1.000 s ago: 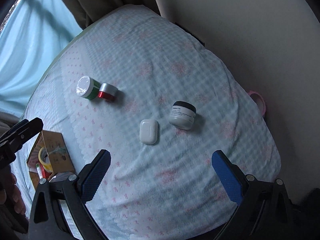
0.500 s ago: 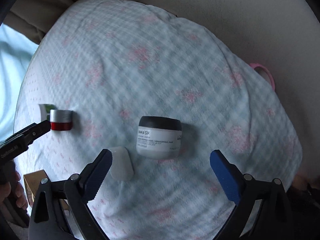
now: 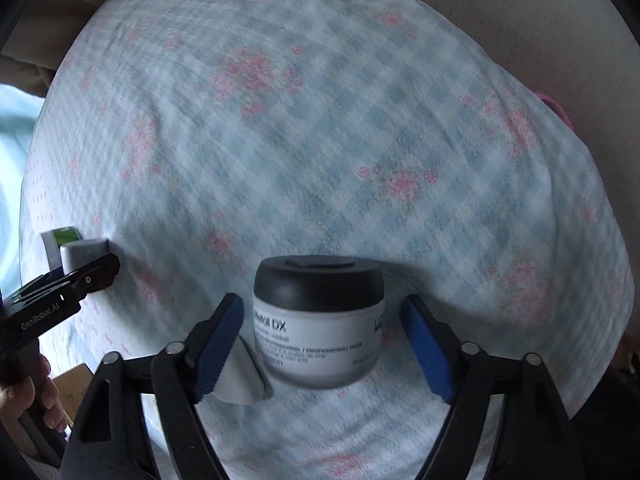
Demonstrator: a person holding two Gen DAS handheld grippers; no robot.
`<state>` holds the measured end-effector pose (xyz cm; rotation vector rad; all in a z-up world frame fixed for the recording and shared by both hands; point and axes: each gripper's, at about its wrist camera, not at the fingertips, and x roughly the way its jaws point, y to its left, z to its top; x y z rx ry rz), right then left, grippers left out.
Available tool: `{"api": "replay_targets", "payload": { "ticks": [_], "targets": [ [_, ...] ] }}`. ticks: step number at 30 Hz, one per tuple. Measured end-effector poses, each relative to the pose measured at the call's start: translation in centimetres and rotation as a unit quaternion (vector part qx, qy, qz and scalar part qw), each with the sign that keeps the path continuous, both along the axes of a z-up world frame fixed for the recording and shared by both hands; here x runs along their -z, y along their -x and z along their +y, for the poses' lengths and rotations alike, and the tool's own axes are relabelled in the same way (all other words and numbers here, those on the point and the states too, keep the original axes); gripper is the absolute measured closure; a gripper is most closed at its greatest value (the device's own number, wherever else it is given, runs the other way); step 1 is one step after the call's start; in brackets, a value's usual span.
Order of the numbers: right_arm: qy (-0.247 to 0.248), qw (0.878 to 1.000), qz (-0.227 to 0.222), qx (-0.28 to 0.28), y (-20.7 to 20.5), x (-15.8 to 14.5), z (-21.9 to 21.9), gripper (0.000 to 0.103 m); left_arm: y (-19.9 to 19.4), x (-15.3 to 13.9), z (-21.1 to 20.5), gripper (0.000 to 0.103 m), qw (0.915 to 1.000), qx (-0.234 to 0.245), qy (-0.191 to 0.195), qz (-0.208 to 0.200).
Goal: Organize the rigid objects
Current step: 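Grasp the red-and-silver jar with the left tool while the right tool grasps the black-lidded jar, then carry the red-and-silver jar and black-lidded jar over the cardboard box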
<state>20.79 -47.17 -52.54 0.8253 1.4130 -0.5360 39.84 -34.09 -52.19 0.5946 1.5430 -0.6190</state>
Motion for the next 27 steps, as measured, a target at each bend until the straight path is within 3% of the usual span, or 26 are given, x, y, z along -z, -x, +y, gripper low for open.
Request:
{"api": "replay_targets", "payload": {
  "ticks": [2,4,10,17,20,27],
  "targets": [
    [0.000,1.000,0.003,0.006,0.0,0.2,-0.4,0.029,0.2,0.2,-0.3,0.044,0.9999,0.007,-0.008,-0.010],
    [0.004,1.000,0.008,0.010,-0.1,0.4,-0.8,0.038,0.1,0.2,-0.2,0.052,0.9999,0.002,-0.009,-0.010],
    [0.007,1.000,0.003,0.010,0.2,0.2,-2.3,0.050,-1.0,0.2,0.3,0.052,0.9999,0.005,-0.006,-0.012],
    [0.011,1.000,-0.002,0.007,0.7,-1.1,-1.6,0.051,0.7,-1.1,0.3,0.053,0.9998,-0.006,0.010,-0.018],
    [0.018,1.000,-0.007,0.006,0.9,-2.2,-0.4,0.051,1.3,-3.4,1.5,0.053,0.9994,-0.013,0.020,-0.027],
    [0.039,0.998,-0.045,-0.009,1.9,-8.4,-0.3,0.051,3.2,-11.2,4.1,0.053,0.9949,-0.050,0.065,-0.058]
  ]
}}
